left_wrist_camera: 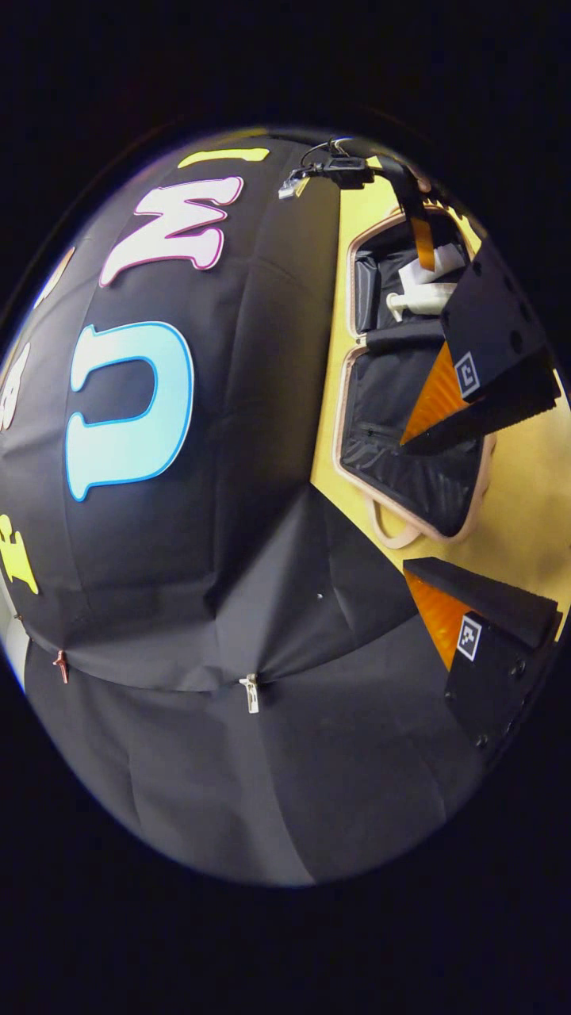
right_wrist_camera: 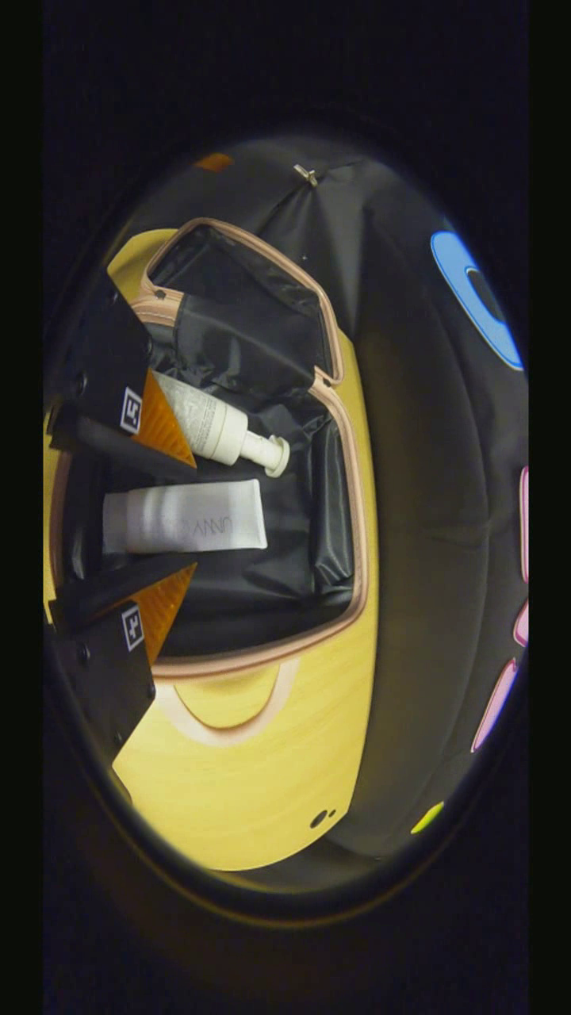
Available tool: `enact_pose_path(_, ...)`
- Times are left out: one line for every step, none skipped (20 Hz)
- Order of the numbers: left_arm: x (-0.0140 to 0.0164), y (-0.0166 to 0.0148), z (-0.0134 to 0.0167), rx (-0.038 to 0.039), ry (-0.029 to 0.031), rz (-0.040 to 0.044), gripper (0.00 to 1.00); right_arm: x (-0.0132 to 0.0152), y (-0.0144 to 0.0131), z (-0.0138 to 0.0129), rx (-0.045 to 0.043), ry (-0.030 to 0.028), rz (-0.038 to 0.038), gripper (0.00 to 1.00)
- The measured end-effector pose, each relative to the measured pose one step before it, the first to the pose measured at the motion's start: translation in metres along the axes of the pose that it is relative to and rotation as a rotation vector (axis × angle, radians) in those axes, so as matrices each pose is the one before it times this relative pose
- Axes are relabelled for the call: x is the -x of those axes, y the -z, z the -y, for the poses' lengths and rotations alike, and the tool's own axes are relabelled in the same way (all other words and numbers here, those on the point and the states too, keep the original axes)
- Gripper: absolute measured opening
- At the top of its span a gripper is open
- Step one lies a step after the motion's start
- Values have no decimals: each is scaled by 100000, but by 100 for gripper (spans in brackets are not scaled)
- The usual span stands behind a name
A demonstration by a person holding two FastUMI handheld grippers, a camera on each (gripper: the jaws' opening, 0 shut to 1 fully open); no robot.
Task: First open the suitcase, pack the skin care products into it, and then close the suitcase.
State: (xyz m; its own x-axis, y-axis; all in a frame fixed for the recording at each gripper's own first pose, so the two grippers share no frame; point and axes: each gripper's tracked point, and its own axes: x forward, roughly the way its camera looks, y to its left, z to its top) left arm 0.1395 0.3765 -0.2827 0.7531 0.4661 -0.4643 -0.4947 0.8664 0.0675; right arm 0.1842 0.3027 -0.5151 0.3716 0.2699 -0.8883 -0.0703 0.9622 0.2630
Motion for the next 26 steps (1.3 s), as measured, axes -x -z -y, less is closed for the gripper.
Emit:
enact_pose_path(-1158,-423,-259,712,2728,-68,84,830,-549,-101,590,-330,3438,67)
enact_pose_path(-1176,236,-751,-1182,683,-2104,84,1276,-765,-181,781,-1232,3401,72)
enact_pose_path(-1209,-143,-1189,-2510,-1924,-1538,84,921,-519,-208,1507,-1312,3020,61)
enact_pose_path(-1499,-211,-646,-1861,66,-1321,84,1199,-728,-87,1963,-1097,2970,72)
enact_pose_path(-1724,-126,-326,-1544,2282,-1476,84,1125,-648,230,2011,-605,2915,72)
enact_pose_path(-1363,66,-212,-1267,2217,-1410,84,1291,-852,277,1562,-414,3020,74)
enact_pose_path(-1467,161,-137,-1257,3000,-2013,84,1426,-764,349,1091,-390,3271,75)
enact_pose_path(-1453,229,-80,-363,2447,-1864,84,1245,-807,342,1211,-26,2844,80)
enact_pose_path(-1358,463,-429,-1470,1165,-2831,84,1127,-640,327,796,149,2692,77)
enact_pose_path(-1215,504,-763,-2813,-1109,-2398,84,1056,-711,395,614,314,2463,82)
enact_pose_path(-1253,483,-370,-1887,1209,-3024,83,1014,-610,384,288,509,2164,93)
enact_pose_path(-1885,740,-568,95,1067,-2831,83,1070,-680,237,152,-88,1929,95)
enact_pose_path(-1454,617,151,2116,2977,-3616,83,940,-483,362,387,596,1655,96)
enact_pose_path(-860,458,-210,1528,1383,-3552,83,785,-310,282,565,472,1315,96)
enact_pose_path(-836,85,-335,209,1259,-1818,84,339,-45,187,553,558,171,96)
enact_pose_path(-722,261,-461,-712,1058,-2692,84,574,201,272,491,535,-891,96)
enact_pose_path(-840,542,-306,-1738,263,-4116,84,590,676,76,-717,330,-2913,96)
enact_pose_path(-530,718,147,-783,1548,-4153,84,545,727,-263,-2077,-915,-2481,96)
enact_pose_path(-547,662,252,-1499,1315,-3744,84,250,433,-314,-2346,-703,-1329,96)
enact_pose_path(-642,516,-217,-1454,687,-2670,83,226,370,-27,-2051,225,-472,96)
enact_pose_path(-592,480,-4,-631,1316,-2566,80,194,513,214,-759,408,-615,96)
enact_pose_path(-195,-54,500,1129,2961,-1671,79,132,580,249,-177,628,-1177,96)
enact_pose_path(-40,2,387,1466,1640,-968,77,41,442,241,-315,429,-940,96)
enact_pose_path(-428,314,245,1171,1348,-2264,73,45,231,260,-471,386,-462,96)
enact_pose_path(-80,278,543,395,1941,-1864,71,75,133,297,-502,590,-160,96)
enact_pose_path(13,-51,234,-221,454,-1444,60,139,80,427,-436,754,127,96)
